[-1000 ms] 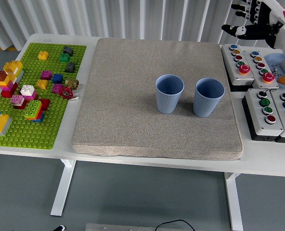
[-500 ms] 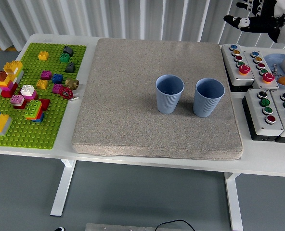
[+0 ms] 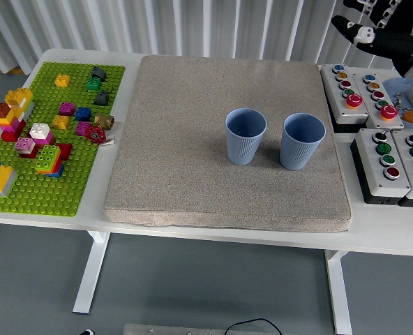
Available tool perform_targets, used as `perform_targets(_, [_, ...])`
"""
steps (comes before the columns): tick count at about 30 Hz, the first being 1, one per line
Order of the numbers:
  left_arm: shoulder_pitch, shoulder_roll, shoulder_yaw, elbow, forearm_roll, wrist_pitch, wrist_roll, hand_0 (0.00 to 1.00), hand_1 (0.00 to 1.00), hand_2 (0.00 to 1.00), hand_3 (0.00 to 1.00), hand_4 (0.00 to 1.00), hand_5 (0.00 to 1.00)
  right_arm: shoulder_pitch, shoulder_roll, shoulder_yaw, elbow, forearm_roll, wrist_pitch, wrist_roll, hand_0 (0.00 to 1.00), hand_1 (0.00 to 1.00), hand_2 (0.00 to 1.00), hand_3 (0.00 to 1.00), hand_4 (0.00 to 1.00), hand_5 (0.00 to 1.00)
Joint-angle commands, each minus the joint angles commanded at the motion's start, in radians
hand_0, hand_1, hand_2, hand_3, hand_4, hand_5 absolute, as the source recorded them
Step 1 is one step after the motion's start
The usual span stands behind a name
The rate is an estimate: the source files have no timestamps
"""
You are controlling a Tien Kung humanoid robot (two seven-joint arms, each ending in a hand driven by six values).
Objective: Pick cup pour cup place
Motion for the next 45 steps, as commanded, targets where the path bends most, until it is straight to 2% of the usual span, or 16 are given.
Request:
perform_targets(2, [0.001,-0.002,-0.005,0.001,0.008,-0.001,0.003,0.769,0.824,0.862,0.761,0.518,0.998,-0.016,0.025,-0.002,0.012,-0.017,-0.011,-0.001,0.84,0.781,0.768,0.811,0.832,0.252])
perform_targets(7, [0.003,-0.002,-0.008,0.001,0.015,-0.002,0.005,0.769,0.824,0.861,0.761,0.518,0.998,-0.013,0.036,-0.008,-0.001,-0.017,-0.003,0.007,0.841,0.782,0.773,0.816,0.829,0.249])
perform_targets(15, [0.0,-0.001,-0.007,0.001,0.011,-0.001,0.003,0.769,0.824,0.861,0.761,0.518,0.998,0.001,0.053,0.021,-0.086,0.056,0.023,0.042,0.847,0.783,0.781,0.818,0.816,0.25])
perform_targets(20, [0.002,-0.002,-0.011,0.0,0.017,-0.002,0.006,0.769,0.824,0.861,0.761,0.518,0.998,0.005,0.064,0.097,-0.169,0.07,0.06,0.046,0.847,0.781,0.778,0.818,0.811,0.248])
perform_targets(24, [0.003,-0.003,-0.012,0.0,0.018,-0.002,0.007,0.769,0.824,0.861,0.761,0.518,0.998,0.006,0.064,0.178,-0.229,0.051,0.057,0.048,0.847,0.781,0.778,0.818,0.811,0.248])
perform_targets(28, [0.004,-0.004,-0.014,-0.001,0.02,-0.002,0.009,0.768,0.824,0.861,0.761,0.518,0.998,0.007,0.069,0.27,-0.317,0.044,0.058,0.053,0.849,0.785,0.785,0.818,0.808,0.255])
perform_targets(30, [0.006,-0.005,-0.014,-0.001,0.02,-0.002,0.01,0.768,0.824,0.861,0.761,0.518,0.998,0.007,0.071,0.307,-0.358,0.04,0.073,0.053,0.849,0.785,0.785,0.818,0.808,0.255])
perform_targets(33, [0.007,-0.005,-0.016,-0.001,0.023,-0.003,0.011,0.769,0.824,0.862,0.762,0.518,0.998,0.01,0.074,0.38,-0.437,0.106,0.053,0.087,0.857,0.791,0.793,0.82,0.811,0.263])
perform_targets(37, [0.005,-0.006,-0.014,0.0,0.019,-0.002,0.009,0.769,0.824,0.862,0.762,0.518,0.998,0.005,0.075,0.403,-0.471,0.134,0.02,0.108,0.857,0.791,0.793,0.82,0.811,0.263])
perform_targets(38, [0.004,-0.007,-0.014,0.0,0.02,-0.002,0.009,0.769,0.824,0.86,0.762,0.518,0.998,0.005,0.076,0.403,-0.473,0.138,0.021,0.109,0.868,0.805,0.825,0.827,0.85,0.558])
perform_targets(45, [0.001,-0.006,-0.011,0.001,0.015,-0.003,0.008,0.768,0.824,0.86,0.762,0.518,0.998,0.01,0.077,0.38,-0.459,0.137,0.019,0.103,0.869,0.795,0.803,0.826,0.853,0.571])
